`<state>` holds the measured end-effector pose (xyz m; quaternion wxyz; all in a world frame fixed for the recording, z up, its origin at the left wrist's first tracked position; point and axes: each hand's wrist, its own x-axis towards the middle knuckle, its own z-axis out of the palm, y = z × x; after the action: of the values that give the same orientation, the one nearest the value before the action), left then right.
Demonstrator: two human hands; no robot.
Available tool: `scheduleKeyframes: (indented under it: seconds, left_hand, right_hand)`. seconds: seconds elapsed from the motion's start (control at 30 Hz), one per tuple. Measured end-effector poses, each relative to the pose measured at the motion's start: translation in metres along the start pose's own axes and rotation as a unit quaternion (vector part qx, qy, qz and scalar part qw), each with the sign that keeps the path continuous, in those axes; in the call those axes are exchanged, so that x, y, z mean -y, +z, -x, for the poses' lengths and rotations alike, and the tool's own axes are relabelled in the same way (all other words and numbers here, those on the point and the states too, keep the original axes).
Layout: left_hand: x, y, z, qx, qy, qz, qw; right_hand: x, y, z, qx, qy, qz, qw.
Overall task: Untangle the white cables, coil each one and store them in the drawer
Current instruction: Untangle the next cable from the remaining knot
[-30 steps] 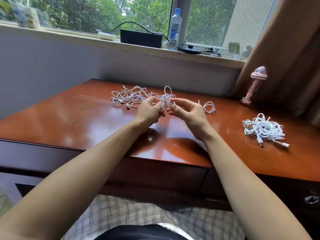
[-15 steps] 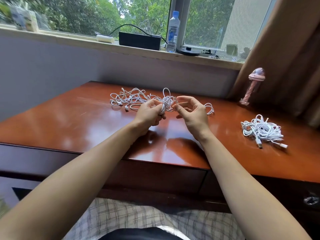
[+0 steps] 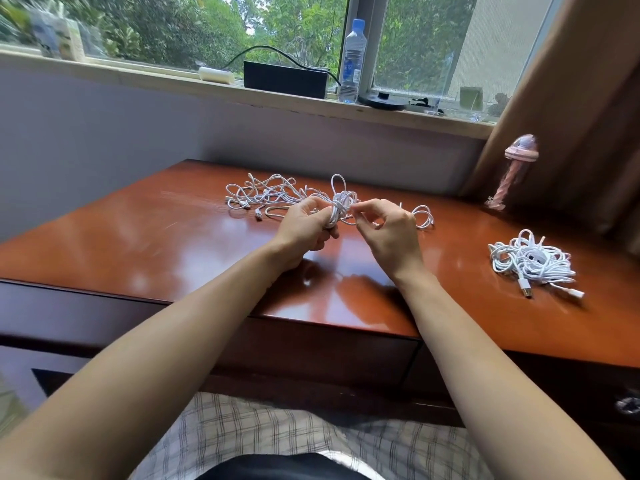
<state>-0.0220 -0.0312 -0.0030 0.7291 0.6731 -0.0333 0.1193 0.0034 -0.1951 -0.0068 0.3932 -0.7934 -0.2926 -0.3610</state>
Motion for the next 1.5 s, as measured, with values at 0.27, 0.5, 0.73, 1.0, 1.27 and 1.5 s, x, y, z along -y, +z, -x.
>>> scheduleKeyframes:
  seconds: [0.27,0.5,0.73,1.0,1.27,1.5]
  left_hand:
    - [0.003,0.001,0.0,-0.008,0.022,-0.036,0.999]
    - [0.003,0.0,0.001,-0.009,0.008,-0.049,0.999]
    - [0.006,0.001,-0.001,-0.015,0.004,-0.062,0.998]
    - [0.007,0.0,-0.003,-0.016,0.041,-0.09,0.995]
    - [0.009,-0.004,-0.003,-0.025,0.086,-0.128,0.988]
    - [0.013,-0.012,-0.007,-0.058,0.166,-0.244,0.954]
  right_hand:
    - [0.007,0.003,-0.001,-0.005,-0.104,0.153,0.983]
    - [0.005,0.003,-0.003,0.018,-0.139,0.176,0.974]
    - [0.012,0.002,-0.003,0.015,-0.136,0.225,0.965]
    - [0.01,0.008,-0.003,0.02,-0.144,0.213,0.966]
    - [0.007,0.013,-0.004,0.039,-0.141,0.175,0.974]
    - [0.008,0.017,-0.004,0.05,-0.099,0.1,0.989]
